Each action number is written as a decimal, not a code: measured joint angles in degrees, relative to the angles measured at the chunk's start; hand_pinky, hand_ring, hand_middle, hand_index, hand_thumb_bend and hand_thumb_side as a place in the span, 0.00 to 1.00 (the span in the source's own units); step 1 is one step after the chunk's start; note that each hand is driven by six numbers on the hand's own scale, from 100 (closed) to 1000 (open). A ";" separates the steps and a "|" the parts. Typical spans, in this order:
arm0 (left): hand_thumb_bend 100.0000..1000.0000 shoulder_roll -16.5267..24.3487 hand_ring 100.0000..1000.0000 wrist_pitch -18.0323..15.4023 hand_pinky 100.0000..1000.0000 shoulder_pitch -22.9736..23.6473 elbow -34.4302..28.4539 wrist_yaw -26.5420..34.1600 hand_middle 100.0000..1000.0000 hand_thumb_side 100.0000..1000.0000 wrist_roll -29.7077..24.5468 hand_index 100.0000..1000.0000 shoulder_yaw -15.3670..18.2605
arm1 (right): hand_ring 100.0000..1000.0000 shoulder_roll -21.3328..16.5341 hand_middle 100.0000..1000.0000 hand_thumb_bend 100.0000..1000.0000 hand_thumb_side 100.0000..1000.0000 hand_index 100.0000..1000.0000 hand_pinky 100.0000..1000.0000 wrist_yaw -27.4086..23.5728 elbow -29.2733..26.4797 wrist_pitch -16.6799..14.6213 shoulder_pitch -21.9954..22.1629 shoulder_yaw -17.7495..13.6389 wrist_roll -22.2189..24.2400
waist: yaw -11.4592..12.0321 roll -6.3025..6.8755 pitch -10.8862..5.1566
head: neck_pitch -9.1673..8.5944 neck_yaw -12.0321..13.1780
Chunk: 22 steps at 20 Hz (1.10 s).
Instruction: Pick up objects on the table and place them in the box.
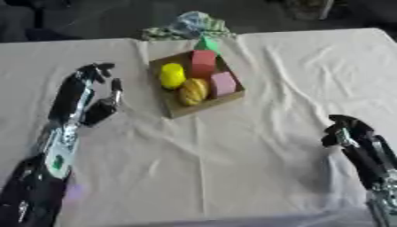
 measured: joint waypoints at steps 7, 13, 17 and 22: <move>0.00 -0.61 0.46 2.48 0.62 8.05 -9.08 5.84 0.48 0.94 -2.62 0.79 -3.86 | 0.47 0.01 0.48 0.00 0.42 0.72 0.48 -1.36 -2.57 -0.05 0.74 -0.32 0.48 | -0.61 0.00 -0.34 | 0.00 0.83; 0.00 -0.17 0.44 3.56 0.61 16.55 -17.16 10.97 0.46 0.96 -3.04 0.78 -7.47 | 0.47 0.05 0.48 0.00 0.44 0.72 0.48 -1.68 -3.27 0.23 1.07 -0.24 0.96 | -0.96 0.00 -0.45 | 0.00 1.15; 0.00 0.02 0.43 5.06 0.61 20.42 -21.38 14.22 0.45 0.97 -3.76 0.77 -9.57 | 0.47 0.09 0.48 0.00 0.45 0.72 0.48 -1.69 -3.27 0.35 1.08 0.04 1.41 | -1.20 0.00 -0.49 | 0.00 1.04; 0.00 0.02 0.43 8.44 0.60 20.99 -25.53 18.44 0.45 0.94 -5.44 0.76 -10.56 | 0.47 0.19 0.48 0.00 0.45 0.72 0.48 -1.69 -3.27 0.45 1.05 0.07 1.62 | -1.22 0.00 -0.49 | 0.00 0.68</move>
